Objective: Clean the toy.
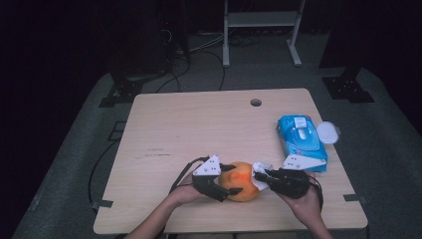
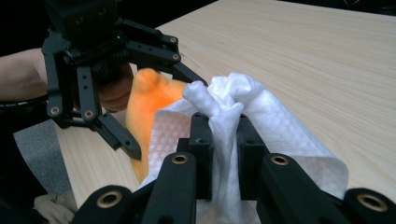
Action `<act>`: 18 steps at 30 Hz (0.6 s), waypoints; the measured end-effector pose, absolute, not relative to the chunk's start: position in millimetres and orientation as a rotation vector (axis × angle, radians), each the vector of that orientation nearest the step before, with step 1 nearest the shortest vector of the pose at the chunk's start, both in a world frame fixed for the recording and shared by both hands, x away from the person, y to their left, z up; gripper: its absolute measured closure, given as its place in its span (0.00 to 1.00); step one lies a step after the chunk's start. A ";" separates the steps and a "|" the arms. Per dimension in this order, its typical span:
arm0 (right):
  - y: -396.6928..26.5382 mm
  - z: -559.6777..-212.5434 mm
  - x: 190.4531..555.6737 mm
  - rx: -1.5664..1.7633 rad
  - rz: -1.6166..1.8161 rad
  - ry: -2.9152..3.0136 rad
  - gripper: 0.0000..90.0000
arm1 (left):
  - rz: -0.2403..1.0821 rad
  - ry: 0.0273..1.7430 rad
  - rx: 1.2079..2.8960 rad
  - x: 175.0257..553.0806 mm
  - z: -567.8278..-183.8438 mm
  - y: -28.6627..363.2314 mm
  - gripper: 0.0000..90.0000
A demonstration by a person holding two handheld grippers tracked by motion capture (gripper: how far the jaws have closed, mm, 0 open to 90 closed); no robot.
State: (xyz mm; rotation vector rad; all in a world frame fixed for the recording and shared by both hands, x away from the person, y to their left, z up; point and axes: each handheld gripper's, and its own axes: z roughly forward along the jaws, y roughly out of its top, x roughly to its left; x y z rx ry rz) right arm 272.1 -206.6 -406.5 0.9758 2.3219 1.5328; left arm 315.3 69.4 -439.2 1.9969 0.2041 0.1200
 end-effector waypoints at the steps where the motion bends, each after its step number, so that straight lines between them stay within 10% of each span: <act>1: -208.2 -408.1 273.8 0.990 1.537 2.320 0.89 | 0.127 0.206 1.999 315.4 -438.8 69.6 0.27; 18: -191.5 -406.0 266.6 0.929 1.552 2.349 0.89 | 0.111 0.303 1.970 323.7 -440.0 74.0 0.27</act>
